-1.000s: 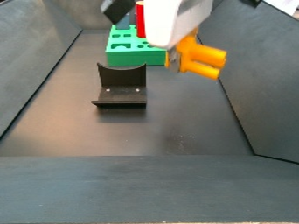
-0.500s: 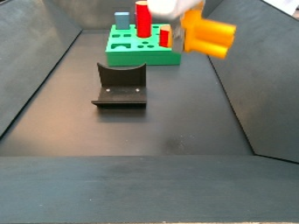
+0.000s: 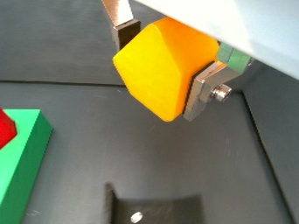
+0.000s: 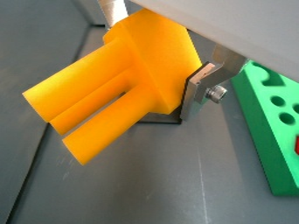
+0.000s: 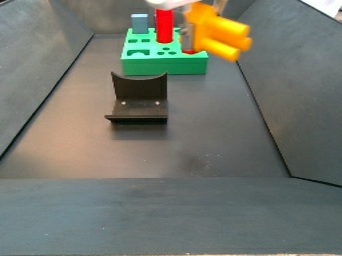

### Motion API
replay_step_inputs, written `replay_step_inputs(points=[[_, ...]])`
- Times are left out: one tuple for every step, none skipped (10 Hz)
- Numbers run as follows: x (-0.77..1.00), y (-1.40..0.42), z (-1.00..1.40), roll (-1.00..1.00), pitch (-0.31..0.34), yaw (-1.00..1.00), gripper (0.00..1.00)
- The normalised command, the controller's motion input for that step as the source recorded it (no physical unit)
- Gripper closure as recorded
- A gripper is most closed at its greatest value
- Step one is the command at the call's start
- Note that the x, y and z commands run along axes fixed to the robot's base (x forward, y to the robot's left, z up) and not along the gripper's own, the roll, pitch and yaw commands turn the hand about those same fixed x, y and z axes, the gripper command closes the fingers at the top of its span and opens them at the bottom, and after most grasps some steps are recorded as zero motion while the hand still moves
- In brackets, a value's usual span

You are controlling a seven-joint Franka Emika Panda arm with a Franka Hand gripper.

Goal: Pick up the 3 prong object. Move up. Place the 3 prong object on the fixture. Regrasp the 3 prong object. Move to above the board. Insert the 3 prong object.
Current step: Place the 3 prong object on the fixture.

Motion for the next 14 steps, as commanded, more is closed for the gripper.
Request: replay_step_inputs(points=[[0.9,-0.1,-0.11,0.06,0.035,-1.0,1.0],[0.83,-0.07,-0.09,0.06,0.039,-1.0,1.0],[0.68,-0.03,-0.06,0.06,0.049,-1.0,1.0],[0.54,-0.02,-0.04,0.06,0.065,-1.0,1.0],[0.43,-0.01,-0.03,0.06,0.082,-1.0,1.0],[0.33,0.0,-0.03,0.07,0.106,-1.0,1.0],[0.24,0.0,-0.02,0.07,0.137,-1.0,1.0],[0.18,0.0,-0.02,0.08,0.164,-1.0,1.0],[0.06,0.0,-0.01,0.08,0.227,-0.86,1.0],[0.05,0.0,0.0,0.07,0.227,-0.68,1.0],[0.05,0.0,0.0,0.06,0.21,-0.39,1.0],[0.96,-0.15,0.38,-1.0,-0.082,-0.13,1.0],[0.92,-0.13,0.35,-1.0,-0.08,-0.1,1.0],[0.84,-0.06,0.27,-1.0,-0.067,-0.1,1.0]])
